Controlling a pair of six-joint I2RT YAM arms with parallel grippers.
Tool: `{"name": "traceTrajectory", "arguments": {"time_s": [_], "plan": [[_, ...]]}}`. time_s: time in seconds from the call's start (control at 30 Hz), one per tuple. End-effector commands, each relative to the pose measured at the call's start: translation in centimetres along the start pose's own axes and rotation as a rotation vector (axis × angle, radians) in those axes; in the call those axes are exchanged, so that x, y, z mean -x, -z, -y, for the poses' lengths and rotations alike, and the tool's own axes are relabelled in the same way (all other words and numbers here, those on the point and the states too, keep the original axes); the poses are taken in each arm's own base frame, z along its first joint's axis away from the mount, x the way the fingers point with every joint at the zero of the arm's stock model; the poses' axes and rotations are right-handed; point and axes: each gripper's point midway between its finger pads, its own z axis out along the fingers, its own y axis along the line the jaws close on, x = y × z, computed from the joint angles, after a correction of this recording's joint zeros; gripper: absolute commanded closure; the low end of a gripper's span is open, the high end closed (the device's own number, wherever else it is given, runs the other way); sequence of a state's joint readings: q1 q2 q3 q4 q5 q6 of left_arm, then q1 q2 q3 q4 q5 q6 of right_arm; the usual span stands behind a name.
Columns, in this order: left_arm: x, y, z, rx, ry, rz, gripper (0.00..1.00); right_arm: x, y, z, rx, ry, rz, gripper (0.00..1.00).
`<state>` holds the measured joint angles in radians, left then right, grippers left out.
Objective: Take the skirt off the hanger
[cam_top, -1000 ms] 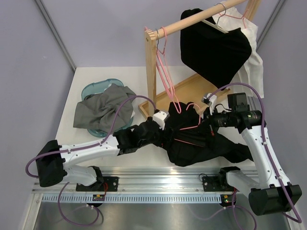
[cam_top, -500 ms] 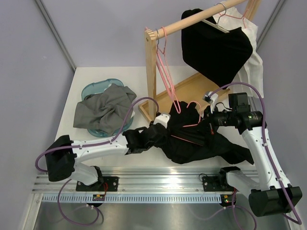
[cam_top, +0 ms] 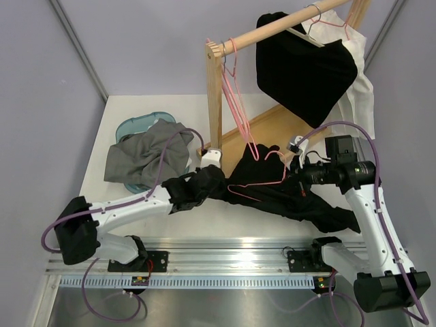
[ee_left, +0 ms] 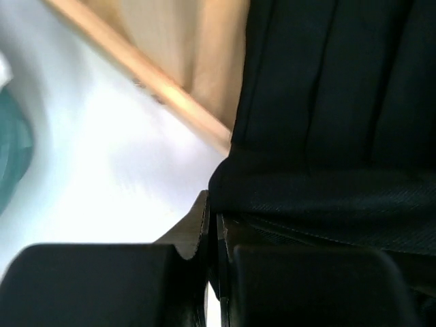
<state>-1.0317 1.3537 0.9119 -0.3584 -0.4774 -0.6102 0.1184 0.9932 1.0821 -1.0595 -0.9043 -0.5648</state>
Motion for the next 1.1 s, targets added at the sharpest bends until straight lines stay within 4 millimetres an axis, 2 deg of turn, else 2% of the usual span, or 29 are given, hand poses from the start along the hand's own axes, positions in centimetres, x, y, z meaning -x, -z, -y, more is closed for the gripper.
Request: {"name": "traceTrajectory", "arguments": {"time_s": [0.0, 0.13, 0.23, 0.37, 0.43, 0.5, 0.6, 0.7, 0.8, 0.83, 0.87, 0.93, 0.97, 1.0, 1.07], "plan": [[1.5, 1.1, -3.4, 0.068, 0.091, 0.062, 1.0, -1.2, 0.6, -1.6, 0.039, 0.051, -0.03, 1.0], [0.3, 1.1, -6.8, 0.117, 0.122, 0.038, 1.0, -1.3, 0.8, -1.7, 0.042, 0.087, -0.038, 1.0], [-1.0, 0.8, -8.1, 0.129, 0.13, 0.004, 1.0, -0.9, 1.0, -2.2, 0.059, 0.121, -0.021, 1.0], [-2.4, 0.3, -7.8, 0.077, 0.154, -0.035, 1.0, 0.0, 1.3, -3.9, 0.132, 0.147, 0.024, 1.0], [-2.0, 0.1, -6.8, 0.024, 0.17, -0.016, 1.0, 0.4, 1.3, -4.4, 0.16, 0.139, 0.043, 1.0], [-2.4, 0.0, -6.0, -0.033, 0.184, -0.025, 1.0, 0.8, 1.4, -4.8, 0.183, 0.137, 0.057, 1.0], [-1.6, 0.1, -5.1, -0.096, 0.212, -0.006, 0.96, 0.2, 1.3, -4.8, 0.195, 0.154, 0.035, 1.0], [-0.6, 0.4, -4.4, -0.15, 0.216, 0.017, 0.91, -0.1, 1.2, -4.7, 0.215, 0.154, 0.015, 1.0], [-0.1, 0.8, -3.7, -0.199, 0.187, 0.027, 0.83, 1.0, 1.0, -4.2, 0.184, 0.14, 0.058, 1.0], [0.0, 0.9, -3.5, -0.209, 0.174, 0.028, 0.8, 1.3, 1.0, -4.1, 0.168, 0.088, 0.066, 1.0], [0.0, 1.1, -3.2, -0.23, 0.166, 0.023, 0.74, 2.0, 0.7, -3.2, 0.138, 0.109, 0.095, 1.0], [-0.1, 1.5, -3.0, -0.256, 0.149, 0.03, 0.65, 2.5, 0.6, -2.8, 0.111, 0.069, 0.11, 1.0], [-0.3, 1.7, -2.9, -0.273, 0.143, 0.026, 0.56, 2.9, 0.4, -2.5, 0.111, 0.075, 0.122, 1.0], [0.0, 2.2, -2.8, -0.293, 0.139, 0.042, 0.53, 3.1, 0.4, -2.7, 0.125, 0.068, 0.131, 1.0], [-0.7, 2.4, -2.8, -0.311, 0.127, 0.039, 0.48, 3.6, 0.2, -2.6, 0.14, 0.042, 0.147, 1.0]]}}
